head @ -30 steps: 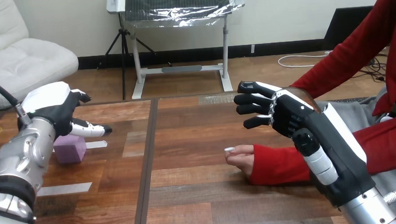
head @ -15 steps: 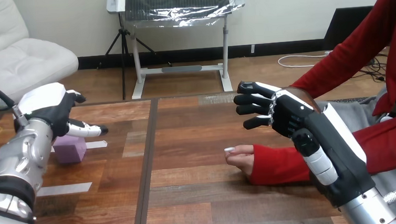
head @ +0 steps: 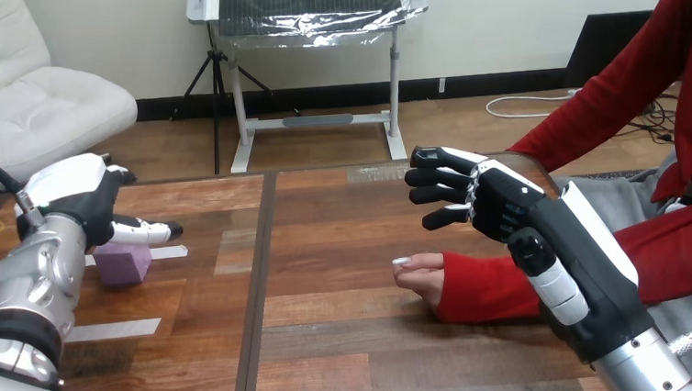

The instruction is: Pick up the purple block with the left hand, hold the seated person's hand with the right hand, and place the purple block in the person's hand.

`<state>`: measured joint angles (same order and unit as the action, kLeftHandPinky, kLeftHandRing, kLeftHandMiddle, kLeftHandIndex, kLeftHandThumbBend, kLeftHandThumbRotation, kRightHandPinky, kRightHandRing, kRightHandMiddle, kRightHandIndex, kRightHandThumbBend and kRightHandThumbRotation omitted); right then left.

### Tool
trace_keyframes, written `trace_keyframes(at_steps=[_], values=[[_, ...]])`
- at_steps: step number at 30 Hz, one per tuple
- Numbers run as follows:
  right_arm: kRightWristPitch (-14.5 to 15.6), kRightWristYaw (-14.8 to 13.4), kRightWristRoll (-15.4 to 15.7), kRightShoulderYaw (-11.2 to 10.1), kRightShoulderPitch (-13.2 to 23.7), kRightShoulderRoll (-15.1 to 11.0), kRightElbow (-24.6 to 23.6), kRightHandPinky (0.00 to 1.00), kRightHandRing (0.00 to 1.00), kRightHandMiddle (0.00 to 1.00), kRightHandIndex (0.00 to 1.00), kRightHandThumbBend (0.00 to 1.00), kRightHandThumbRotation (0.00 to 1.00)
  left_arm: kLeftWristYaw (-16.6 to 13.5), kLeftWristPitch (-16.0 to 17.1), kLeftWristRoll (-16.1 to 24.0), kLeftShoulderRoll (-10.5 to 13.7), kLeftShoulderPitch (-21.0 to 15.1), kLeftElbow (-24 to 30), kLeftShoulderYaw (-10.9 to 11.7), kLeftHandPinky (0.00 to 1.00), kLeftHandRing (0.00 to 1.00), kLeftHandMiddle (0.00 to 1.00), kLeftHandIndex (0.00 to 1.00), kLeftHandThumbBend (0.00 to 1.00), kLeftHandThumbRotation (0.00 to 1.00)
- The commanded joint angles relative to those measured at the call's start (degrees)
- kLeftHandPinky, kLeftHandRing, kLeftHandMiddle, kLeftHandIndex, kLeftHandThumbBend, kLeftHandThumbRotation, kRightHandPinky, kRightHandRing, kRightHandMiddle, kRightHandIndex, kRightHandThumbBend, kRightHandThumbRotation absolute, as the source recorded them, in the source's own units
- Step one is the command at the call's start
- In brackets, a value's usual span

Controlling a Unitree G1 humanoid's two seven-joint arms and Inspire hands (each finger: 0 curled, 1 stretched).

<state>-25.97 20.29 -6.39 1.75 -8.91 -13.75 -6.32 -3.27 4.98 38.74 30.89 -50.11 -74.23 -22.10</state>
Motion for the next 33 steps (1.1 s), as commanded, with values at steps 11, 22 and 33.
trace_keyframes(at_steps=[11, 22, 33], values=[[-1.2, -0.3, 0.0, -0.7, 2.4, 0.0, -1.2, 0.67, 0.77, 0.8, 0.82, 1.0, 1.0, -0.1, -1.7, 0.5, -1.9, -3.9, -0.7, -1.3, 0.91, 0.92, 0.94, 0.91, 0.66, 0.65], [-0.7, -0.5, 0.2, -0.8, 1.7, 0.0, -2.4, 0.67, 0.77, 0.8, 0.81, 1.0, 1.0, 1.4, -3.3, 1.4, -2.7, -4.2, -1.1, -3.1, 0.92, 0.94, 0.95, 0.93, 0.67, 0.7], [-0.3, -0.7, 0.2, -0.9, 1.4, 0.0, -3.1, 0.67, 0.77, 0.79, 0.81, 1.0, 1.0, 2.6, -4.1, 1.8, -3.2, -4.3, -1.0, -3.6, 0.92, 0.94, 0.96, 0.93, 0.68, 0.71]])
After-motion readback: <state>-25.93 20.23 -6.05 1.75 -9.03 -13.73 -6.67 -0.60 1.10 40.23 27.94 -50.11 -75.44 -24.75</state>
